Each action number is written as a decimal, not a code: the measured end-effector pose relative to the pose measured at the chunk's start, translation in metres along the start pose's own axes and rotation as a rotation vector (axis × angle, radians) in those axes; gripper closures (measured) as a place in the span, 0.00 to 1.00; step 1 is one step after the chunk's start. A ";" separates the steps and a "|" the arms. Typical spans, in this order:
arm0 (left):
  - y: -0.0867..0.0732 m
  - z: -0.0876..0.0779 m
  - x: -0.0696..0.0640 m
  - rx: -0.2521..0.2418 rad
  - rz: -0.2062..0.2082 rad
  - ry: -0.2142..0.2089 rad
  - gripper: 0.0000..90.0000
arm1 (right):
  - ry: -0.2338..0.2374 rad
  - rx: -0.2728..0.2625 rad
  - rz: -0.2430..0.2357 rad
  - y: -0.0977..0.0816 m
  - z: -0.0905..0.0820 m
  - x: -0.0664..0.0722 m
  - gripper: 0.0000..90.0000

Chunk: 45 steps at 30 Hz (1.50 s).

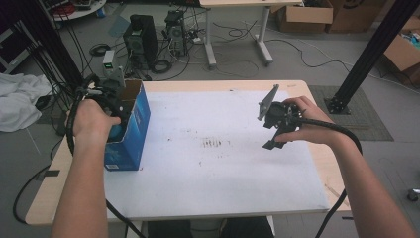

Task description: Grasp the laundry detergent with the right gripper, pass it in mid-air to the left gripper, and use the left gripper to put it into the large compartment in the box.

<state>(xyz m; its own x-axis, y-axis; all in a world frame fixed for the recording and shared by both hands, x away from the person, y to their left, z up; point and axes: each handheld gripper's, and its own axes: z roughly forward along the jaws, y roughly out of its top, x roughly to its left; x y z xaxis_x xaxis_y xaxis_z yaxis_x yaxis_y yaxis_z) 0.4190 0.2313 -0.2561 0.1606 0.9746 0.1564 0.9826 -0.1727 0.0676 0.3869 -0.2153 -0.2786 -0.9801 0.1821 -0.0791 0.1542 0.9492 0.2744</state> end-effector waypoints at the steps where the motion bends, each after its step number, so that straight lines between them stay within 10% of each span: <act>1: -0.001 -0.003 -0.001 -0.009 0.005 0.002 0.28 | 0.000 -0.002 0.001 0.001 0.000 0.000 0.29; 15: -0.013 -0.059 -0.012 -0.131 0.095 0.055 0.22 | -0.007 0.003 -0.007 0.013 -0.007 0.008 0.29; 25: -0.018 -0.086 -0.060 -0.231 0.288 0.006 0.18 | -0.014 0.003 -0.011 0.018 -0.015 0.008 0.29; 45: -0.010 -0.070 -0.121 -0.302 0.518 -0.156 0.19 | 0.002 -0.032 -0.008 0.022 -0.026 0.006 0.27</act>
<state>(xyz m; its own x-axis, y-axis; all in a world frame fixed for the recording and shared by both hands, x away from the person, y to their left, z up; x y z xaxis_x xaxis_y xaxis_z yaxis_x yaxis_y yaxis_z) 0.3834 0.1047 -0.2070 0.6438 0.7587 0.0993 0.7072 -0.6396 0.3012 0.3809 -0.2001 -0.2481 -0.9816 0.1736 -0.0796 0.1419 0.9419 0.3046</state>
